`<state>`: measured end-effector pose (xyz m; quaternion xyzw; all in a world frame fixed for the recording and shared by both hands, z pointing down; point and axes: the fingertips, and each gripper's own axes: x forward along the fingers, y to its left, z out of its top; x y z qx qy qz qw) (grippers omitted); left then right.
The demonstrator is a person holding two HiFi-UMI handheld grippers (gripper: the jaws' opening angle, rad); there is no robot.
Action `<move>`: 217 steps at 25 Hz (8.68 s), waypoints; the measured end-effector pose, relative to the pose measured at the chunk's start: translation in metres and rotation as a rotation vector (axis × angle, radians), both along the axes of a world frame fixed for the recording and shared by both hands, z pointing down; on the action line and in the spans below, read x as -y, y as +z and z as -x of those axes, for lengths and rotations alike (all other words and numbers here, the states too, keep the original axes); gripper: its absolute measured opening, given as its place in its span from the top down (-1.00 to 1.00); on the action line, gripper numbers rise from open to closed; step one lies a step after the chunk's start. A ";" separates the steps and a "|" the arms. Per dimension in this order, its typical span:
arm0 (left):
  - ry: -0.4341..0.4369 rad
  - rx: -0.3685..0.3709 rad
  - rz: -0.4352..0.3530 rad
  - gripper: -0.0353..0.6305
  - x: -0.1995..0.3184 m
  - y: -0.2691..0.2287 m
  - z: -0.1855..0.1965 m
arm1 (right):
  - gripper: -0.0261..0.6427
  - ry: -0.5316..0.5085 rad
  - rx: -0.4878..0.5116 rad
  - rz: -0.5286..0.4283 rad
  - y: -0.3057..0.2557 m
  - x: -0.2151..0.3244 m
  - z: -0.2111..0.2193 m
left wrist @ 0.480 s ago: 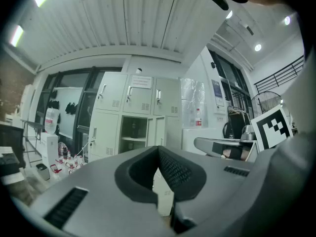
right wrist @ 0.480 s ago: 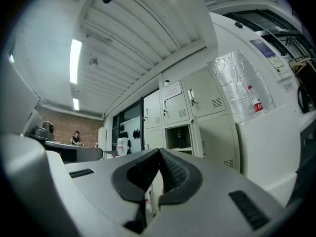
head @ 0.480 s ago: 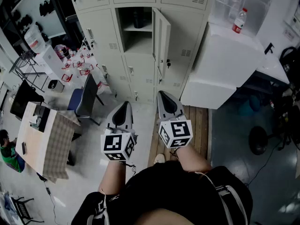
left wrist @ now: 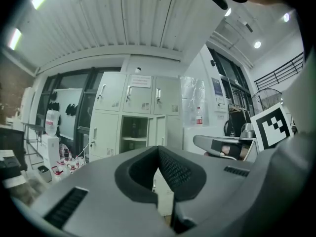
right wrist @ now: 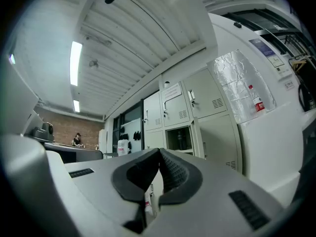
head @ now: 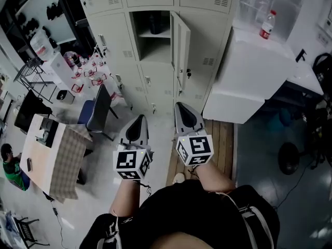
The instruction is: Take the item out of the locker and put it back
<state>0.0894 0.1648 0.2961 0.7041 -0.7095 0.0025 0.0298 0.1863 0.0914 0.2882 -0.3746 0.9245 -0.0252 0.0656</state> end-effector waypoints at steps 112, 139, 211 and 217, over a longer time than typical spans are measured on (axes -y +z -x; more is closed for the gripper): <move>0.118 0.010 -0.102 0.86 0.503 0.065 0.367 | -0.41 0.299 -0.137 0.058 0.010 0.627 0.354; 0.145 -0.004 -0.100 0.86 0.482 0.068 0.356 | -0.35 0.053 0.148 0.324 0.026 0.560 0.343; 0.101 0.033 -0.095 0.86 0.480 0.072 0.386 | -0.35 0.325 -0.026 0.126 0.000 0.615 0.351; 0.106 0.017 -0.087 0.86 0.484 0.077 0.387 | -0.34 0.384 -0.169 0.074 0.012 0.623 0.359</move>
